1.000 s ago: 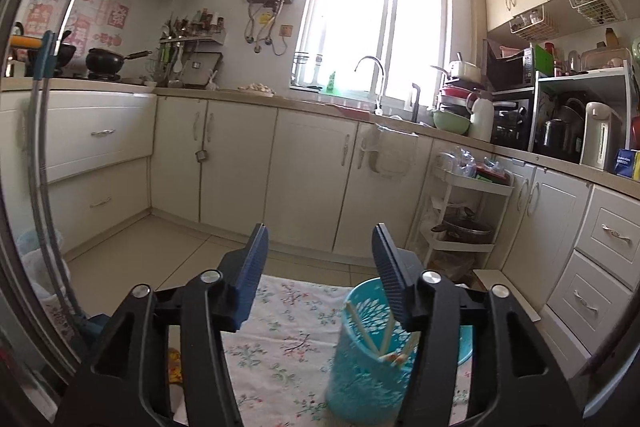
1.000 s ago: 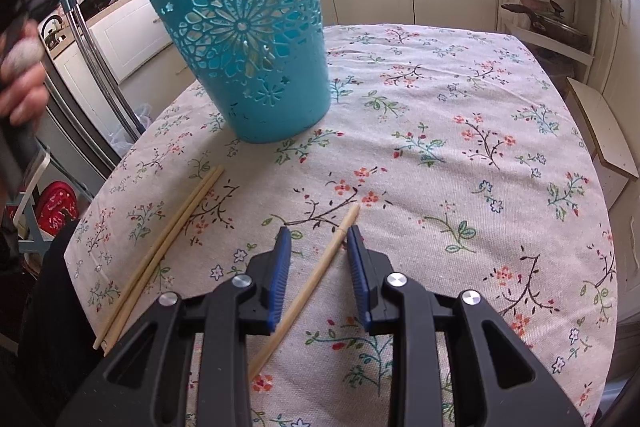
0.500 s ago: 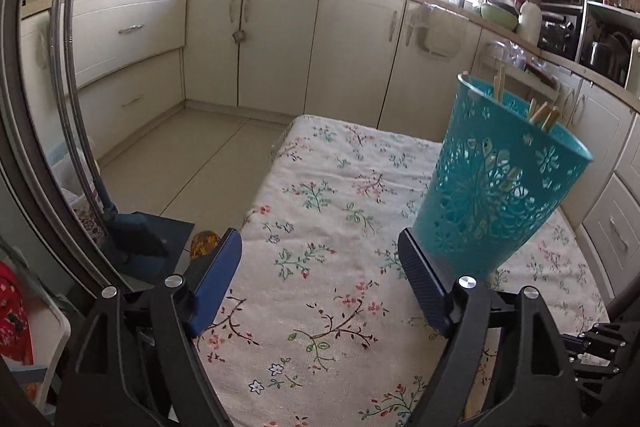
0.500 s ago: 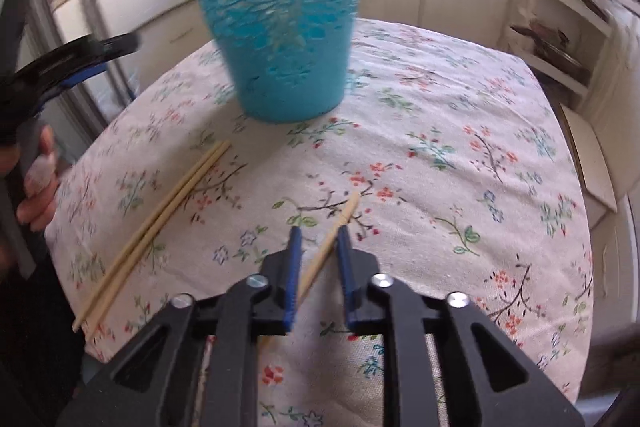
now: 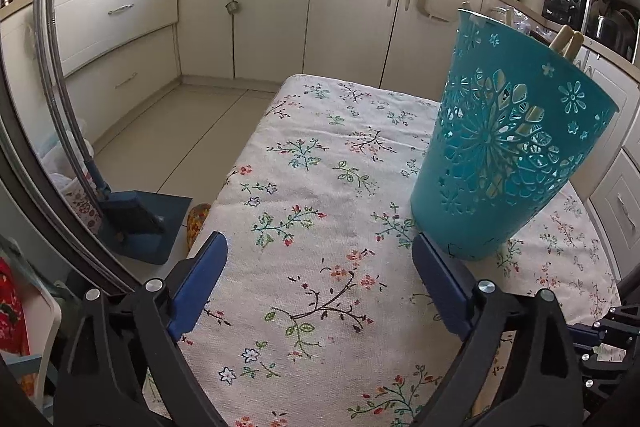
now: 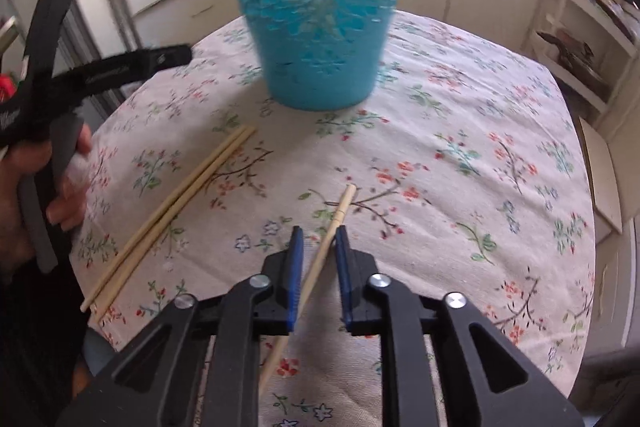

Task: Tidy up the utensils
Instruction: 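Grasp the loose wooden stick with the right tool and lift it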

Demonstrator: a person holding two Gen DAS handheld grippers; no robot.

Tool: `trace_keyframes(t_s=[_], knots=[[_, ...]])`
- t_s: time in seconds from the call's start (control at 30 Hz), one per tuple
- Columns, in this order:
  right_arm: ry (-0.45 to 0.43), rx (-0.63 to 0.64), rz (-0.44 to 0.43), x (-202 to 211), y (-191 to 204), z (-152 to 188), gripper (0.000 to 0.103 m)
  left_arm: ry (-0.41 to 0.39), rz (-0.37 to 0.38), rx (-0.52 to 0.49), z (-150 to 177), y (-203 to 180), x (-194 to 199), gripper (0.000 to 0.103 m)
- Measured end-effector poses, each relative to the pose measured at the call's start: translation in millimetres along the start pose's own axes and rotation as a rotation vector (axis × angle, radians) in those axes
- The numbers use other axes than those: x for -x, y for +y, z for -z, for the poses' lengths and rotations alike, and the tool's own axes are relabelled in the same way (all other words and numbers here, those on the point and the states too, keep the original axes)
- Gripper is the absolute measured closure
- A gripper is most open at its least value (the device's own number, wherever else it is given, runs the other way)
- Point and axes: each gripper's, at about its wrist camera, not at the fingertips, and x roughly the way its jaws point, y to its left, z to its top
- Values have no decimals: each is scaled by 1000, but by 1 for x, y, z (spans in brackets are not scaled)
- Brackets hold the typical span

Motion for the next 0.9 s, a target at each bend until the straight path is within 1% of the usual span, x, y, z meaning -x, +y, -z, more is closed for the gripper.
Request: trace_keyframes(t_s=[0.03,0.1,0.17,0.27,0.3,0.4,0.47,0.53,0.63,0.67,0.7,0.73,0.77,0.9], knots=[[11,18,-10,0,2,-1,92,4,-3,1,0,0,0,12],[26,33,-3,0,2,-2,92,11,-10,3,1,0,-2,12],[39,7,10,0,-4,-3,91,17,-14,3,0,0,-3,12],[27,-62,2,-1,-9,-2,90,22,-24,-6,1,-3,-3,11],[25,-56,5,-1,-6,-2,90,24,-24,-11,1,-4,-4,11],[51,46,-42,-1,8,-3,91,33,-25,-18,2,-6,-5,11],[68,73,-39,0,12,-4,91,42,-27,-18,1,-6,-7,11],[70,47,-17,-1,7,-5,91,50,-31,-16,1,-7,-8,11],[45,-20,-19,-3,2,-5,91,54,-31,-20,2,-7,-8,11],[39,-15,-16,-2,4,-5,92,55,-32,-20,2,-7,-8,11],[35,-7,-20,-2,6,-4,95,57,-32,-21,2,-7,-9,11],[29,-15,-33,-1,6,-3,97,61,-32,-21,2,-6,-10,11],[25,-29,-47,0,5,-2,97,65,-32,-21,2,-6,-11,11],[-38,-156,-133,14,-8,8,97,75,-37,-14,2,-4,-12,11]])
